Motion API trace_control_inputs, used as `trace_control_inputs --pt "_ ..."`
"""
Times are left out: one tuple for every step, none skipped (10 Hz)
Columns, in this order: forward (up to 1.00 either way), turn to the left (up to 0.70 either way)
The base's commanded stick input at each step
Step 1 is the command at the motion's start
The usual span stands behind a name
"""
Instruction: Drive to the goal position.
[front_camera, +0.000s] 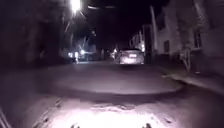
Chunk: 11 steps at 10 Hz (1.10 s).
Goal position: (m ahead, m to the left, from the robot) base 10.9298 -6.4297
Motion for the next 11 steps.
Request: trace_control_inputs --pt "0.60 0.00" --pt "0.60 0.00" --pt "0.60 0.00" --pt "0.60 0.00" --pt "0.60 0.00" --pt "0.60 0.00" --pt "0.60 0.00" --pt "0.60 0.00" --pt "0.60 0.00" --pt "0.60 0.00" --pt "0.60 0.00"
